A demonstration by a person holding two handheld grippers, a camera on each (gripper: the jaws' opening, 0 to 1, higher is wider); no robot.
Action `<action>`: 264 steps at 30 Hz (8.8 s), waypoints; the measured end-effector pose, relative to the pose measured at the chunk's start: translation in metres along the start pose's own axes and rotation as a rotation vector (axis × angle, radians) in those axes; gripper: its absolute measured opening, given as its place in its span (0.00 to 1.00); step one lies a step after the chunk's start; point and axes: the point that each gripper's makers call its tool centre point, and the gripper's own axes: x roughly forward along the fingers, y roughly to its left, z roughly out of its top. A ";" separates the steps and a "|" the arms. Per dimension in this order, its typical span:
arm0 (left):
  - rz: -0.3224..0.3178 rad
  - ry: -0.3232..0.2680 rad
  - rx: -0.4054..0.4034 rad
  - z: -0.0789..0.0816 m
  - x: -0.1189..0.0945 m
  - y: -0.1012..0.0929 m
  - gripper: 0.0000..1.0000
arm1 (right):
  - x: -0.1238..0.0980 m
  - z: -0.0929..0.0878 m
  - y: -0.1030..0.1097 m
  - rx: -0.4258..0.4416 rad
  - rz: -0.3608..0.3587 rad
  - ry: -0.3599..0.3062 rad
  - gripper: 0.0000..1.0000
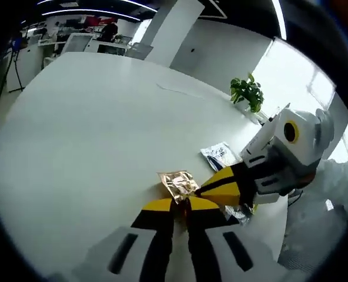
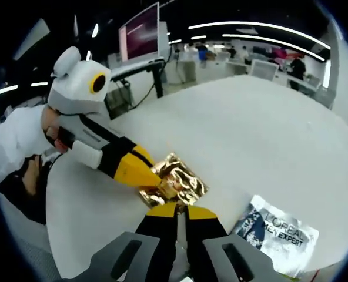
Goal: Arrange the skincare products in the storage area until every visible bottle or jar stands upright without overlapping.
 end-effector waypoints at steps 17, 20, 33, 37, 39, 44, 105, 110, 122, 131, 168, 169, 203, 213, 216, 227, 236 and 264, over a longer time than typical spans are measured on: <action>-0.125 -0.203 -0.130 0.046 -0.021 -0.033 0.00 | -0.044 0.025 -0.006 0.030 -0.003 -0.098 0.09; -0.163 -0.261 -0.136 0.058 -0.032 -0.049 0.00 | -0.060 0.031 -0.001 0.054 0.011 -0.137 0.10; -0.322 -0.348 -0.126 0.073 -0.067 -0.124 0.00 | -0.158 0.061 0.019 0.339 0.077 -0.401 0.13; -0.387 -0.363 -0.129 0.076 -0.073 -0.150 0.00 | -0.169 0.050 0.025 0.331 0.044 -0.404 0.15; -0.433 -0.372 -0.139 0.079 -0.077 -0.162 0.00 | -0.175 0.048 0.030 0.375 0.077 -0.444 0.18; -0.502 -0.382 -0.157 0.083 -0.085 -0.182 0.00 | -0.191 0.053 0.030 0.539 0.125 -0.563 0.17; -0.201 -0.232 0.114 0.059 -0.035 -0.109 0.00 | -0.133 0.035 0.033 0.364 0.045 -0.301 0.00; -0.158 -0.235 0.105 0.061 -0.029 -0.092 0.00 | -0.116 0.036 0.026 0.342 0.036 -0.273 0.00; -0.034 -0.127 0.188 0.041 0.006 -0.049 0.00 | -0.067 0.017 0.006 0.255 -0.030 -0.166 0.00; 0.005 -0.056 0.209 0.027 0.027 -0.027 0.00 | -0.041 0.001 -0.003 0.265 -0.043 -0.105 0.00; 0.122 -0.112 0.162 0.032 0.038 -0.022 0.00 | -0.010 0.002 -0.013 -0.191 -0.145 -0.070 0.18; 0.125 -0.114 0.157 0.031 0.038 -0.022 0.00 | -0.008 0.000 -0.014 -0.203 -0.147 -0.063 0.18; -0.014 -0.065 0.125 -0.044 -0.027 -0.075 0.08 | -0.055 -0.041 0.054 -0.458 0.051 -0.008 0.22; -0.021 -0.058 0.090 -0.047 -0.018 -0.073 0.08 | -0.049 -0.048 0.045 -0.439 0.028 0.019 0.19; -0.022 -0.049 0.087 -0.049 -0.013 -0.072 0.09 | -0.047 -0.047 0.043 -0.407 0.028 0.022 0.19; 0.042 -0.177 0.067 -0.014 -0.016 -0.047 0.10 | -0.057 -0.030 0.040 -0.407 -0.001 -0.050 0.20; 0.036 -0.163 -0.002 -0.012 0.010 -0.045 0.11 | -0.087 -0.019 0.041 -0.376 -0.018 -0.104 0.20; 0.079 -0.143 0.259 -0.008 -0.062 -0.103 0.27 | -0.224 -0.033 -0.011 -0.006 -0.304 -0.218 0.53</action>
